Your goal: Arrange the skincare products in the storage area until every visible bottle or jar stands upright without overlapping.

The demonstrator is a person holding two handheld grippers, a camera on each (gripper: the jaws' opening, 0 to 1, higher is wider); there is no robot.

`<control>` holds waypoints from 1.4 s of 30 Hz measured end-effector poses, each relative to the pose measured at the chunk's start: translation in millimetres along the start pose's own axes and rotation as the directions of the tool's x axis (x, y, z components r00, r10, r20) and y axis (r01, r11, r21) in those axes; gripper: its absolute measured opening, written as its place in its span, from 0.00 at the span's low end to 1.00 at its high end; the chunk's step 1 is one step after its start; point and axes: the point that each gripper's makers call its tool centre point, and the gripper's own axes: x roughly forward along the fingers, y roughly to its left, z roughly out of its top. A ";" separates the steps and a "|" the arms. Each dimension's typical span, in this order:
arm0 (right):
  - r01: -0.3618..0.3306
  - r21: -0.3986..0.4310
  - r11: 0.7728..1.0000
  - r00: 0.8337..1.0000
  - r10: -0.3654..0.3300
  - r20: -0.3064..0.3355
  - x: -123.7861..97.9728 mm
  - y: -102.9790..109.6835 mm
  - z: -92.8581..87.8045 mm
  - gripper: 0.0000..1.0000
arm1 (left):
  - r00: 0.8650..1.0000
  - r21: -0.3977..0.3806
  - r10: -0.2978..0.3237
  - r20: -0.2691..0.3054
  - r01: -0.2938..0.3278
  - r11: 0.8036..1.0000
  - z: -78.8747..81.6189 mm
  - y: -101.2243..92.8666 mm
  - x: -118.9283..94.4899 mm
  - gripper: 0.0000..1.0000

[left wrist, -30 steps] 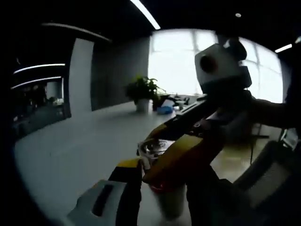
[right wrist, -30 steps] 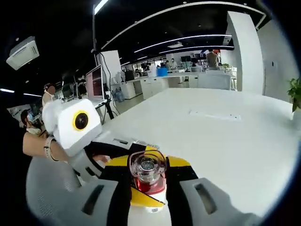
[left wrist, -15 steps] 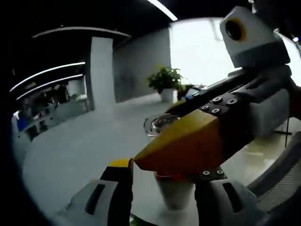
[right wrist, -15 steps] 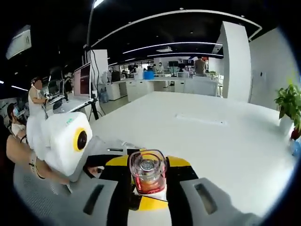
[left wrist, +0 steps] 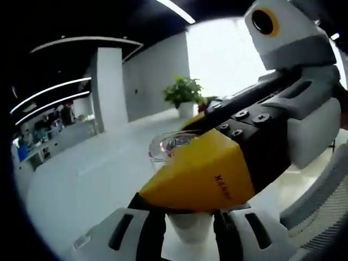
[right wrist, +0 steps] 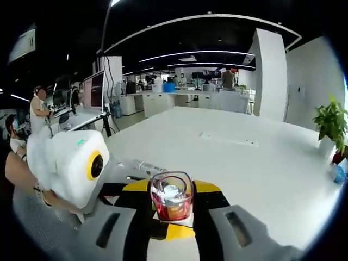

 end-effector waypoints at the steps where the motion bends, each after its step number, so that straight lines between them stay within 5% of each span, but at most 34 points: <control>1: -0.023 -0.033 0.999 1.000 0.024 0.007 0.1 1.7 0.3 0.27 | 1.000 0.005 -0.017 0.002 0.017 1.000 -0.1 -0.4 -0.6 0.29; 5: -0.055 -0.075 0.996 0.998 0.057 0.031 -2.2 0.6 3.7 0.27 | 0.998 -0.018 -0.068 0.007 0.068 0.998 -1.4 0.4 -2.0 0.29; 10: -0.138 -0.019 0.990 0.989 0.139 0.042 -9.0 -0.9 1.0 0.35 | 0.990 -0.005 -0.142 0.010 0.142 0.990 -2.7 0.3 -7.0 0.28; 14: -0.243 -0.060 0.968 0.962 0.248 0.110 -16.3 6.9 8.2 0.35 | 0.983 -0.003 -0.180 0.025 0.180 0.984 -2.9 -1.4 -10.7 0.28; 20: -0.335 -0.073 0.939 0.937 0.341 0.082 -13.3 6.0 -2.2 0.36 | 0.968 0.008 -0.247 0.050 0.246 0.969 -1.7 -10.1 -14.3 0.28; 23: -0.420 -0.089 0.903 0.897 0.428 0.108 -14.2 15.6 -2.5 0.34 | 0.961 0.007 -0.271 0.061 0.271 0.963 -1.4 -13.0 -16.3 0.28; 26: -0.462 -0.092 0.882 0.875 0.470 0.114 -14.3 20.1 -3.9 0.35 | 0.945 0.033 -0.320 0.065 0.318 0.947 -1.1 -19.8 -19.1 0.28; 30: -0.522 -0.148 0.840 0.834 0.539 0.115 -18.8 29.1 -3.7 0.40 | 0.899 0.078 -0.431 0.078 0.426 0.901 -1.2 -37.1 -27.5 0.28; 32: -0.543 -0.159 0.825 0.821 0.561 0.108 -20.4 32.6 -4.2 0.41 | 0.888 0.084 -0.453 0.074 0.447 0.891 -2.1 -40.6 -29.4 0.28; 35: -0.596 -0.194 0.779 0.779 0.620 0.093 -25.1 41.9 -5.3 0.38 | 0.866 0.109 -0.495 0.068 0.487 0.867 -2.3 -47.2 -31.6 0.29; 42: -0.641 -0.225 0.734 0.736 0.671 0.089 -24.8 50.4 -4.1 0.39 | 0.817 0.156 -0.576 0.032 0.566 0.810 -3.8 -56.0 -36.2 0.29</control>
